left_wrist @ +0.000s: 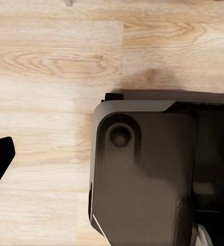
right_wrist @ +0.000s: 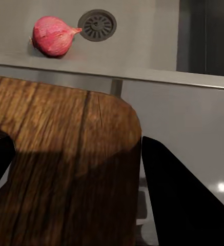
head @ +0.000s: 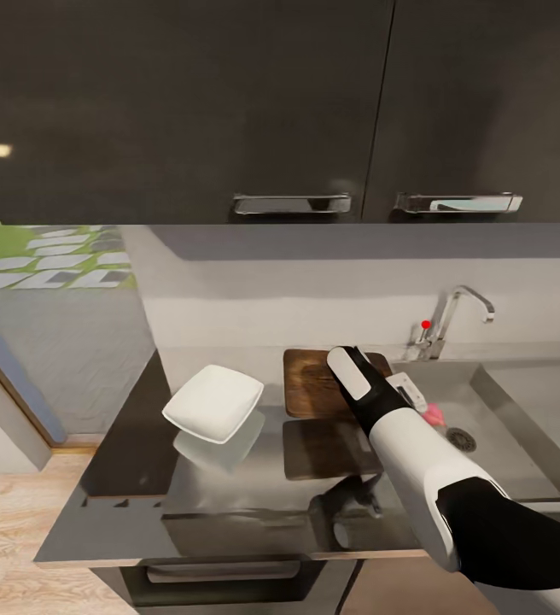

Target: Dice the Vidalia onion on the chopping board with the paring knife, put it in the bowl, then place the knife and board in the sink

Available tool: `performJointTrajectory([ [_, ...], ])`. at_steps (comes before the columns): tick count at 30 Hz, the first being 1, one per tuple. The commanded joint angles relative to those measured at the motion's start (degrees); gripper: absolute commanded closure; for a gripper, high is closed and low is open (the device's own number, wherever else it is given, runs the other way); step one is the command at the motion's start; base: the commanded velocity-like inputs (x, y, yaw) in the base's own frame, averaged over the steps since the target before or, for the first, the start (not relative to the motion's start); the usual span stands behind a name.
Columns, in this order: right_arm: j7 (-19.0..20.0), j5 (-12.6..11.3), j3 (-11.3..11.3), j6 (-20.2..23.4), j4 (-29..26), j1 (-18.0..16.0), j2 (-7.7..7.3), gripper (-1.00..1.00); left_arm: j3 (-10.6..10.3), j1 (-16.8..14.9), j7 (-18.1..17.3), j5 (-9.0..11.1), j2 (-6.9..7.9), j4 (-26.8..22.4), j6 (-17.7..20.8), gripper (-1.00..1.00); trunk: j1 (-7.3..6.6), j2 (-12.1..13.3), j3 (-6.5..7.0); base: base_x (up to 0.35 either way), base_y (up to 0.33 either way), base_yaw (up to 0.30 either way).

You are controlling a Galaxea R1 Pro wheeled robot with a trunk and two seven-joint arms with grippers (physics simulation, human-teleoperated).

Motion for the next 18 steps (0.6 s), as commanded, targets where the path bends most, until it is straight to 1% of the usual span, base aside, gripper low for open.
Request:
performJointTrajectory([
  [1,-0.09,-0.22,0.19,-0.76,0.03,-0.06,0.00,1.00,0.08,0.04,-0.03,0.18,-0.01,-0.13,-0.01,-1.00,0.04,-0.12,-0.11,0.000,0.071,0.000],
  [10,-0.09,-0.20,0.14,-0.76,0.09,0.07,0.00,1.00,0.09,0.04,-0.03,0.14,-0.01,-0.09,-0.01,-1.00,0.04,-0.12,-0.16,0.000,0.010,0.000],
  [18,-0.09,-0.14,0.13,-0.76,0.11,0.13,0.00,1.00,0.09,0.04,-0.04,0.10,-0.01,-0.08,-0.01,-1.00,0.04,-0.12,-0.71,0.000,0.000,0.000],
])
